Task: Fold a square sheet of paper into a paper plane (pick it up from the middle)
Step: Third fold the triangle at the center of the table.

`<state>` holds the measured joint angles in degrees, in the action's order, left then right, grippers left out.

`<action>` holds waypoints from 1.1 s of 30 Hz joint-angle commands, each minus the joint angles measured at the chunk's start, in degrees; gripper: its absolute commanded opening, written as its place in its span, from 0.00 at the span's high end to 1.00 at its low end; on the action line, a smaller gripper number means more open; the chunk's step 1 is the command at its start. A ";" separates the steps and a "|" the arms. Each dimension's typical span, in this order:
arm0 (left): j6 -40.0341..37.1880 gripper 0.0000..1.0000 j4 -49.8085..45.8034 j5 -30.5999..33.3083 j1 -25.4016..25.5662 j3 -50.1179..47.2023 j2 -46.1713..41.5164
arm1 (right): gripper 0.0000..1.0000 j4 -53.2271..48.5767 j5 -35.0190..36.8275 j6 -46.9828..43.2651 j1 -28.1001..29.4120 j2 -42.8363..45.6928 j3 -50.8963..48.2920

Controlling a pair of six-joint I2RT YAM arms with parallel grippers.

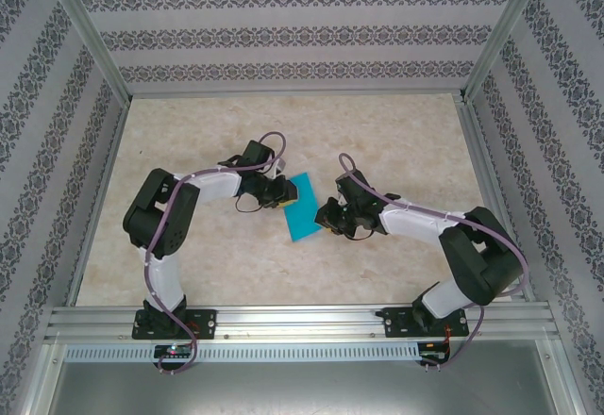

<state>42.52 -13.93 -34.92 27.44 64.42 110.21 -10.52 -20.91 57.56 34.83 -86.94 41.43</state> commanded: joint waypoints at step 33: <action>-3.23 0.80 -5.15 7.24 0.86 2.52 -2.47 | 0.98 0.41 -1.10 5.90 2.33 -14.87 14.57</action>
<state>40.75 -17.82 -31.46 27.90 65.98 110.78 -11.07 -22.61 64.45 36.69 -100.47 54.70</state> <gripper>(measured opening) 0.203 0.044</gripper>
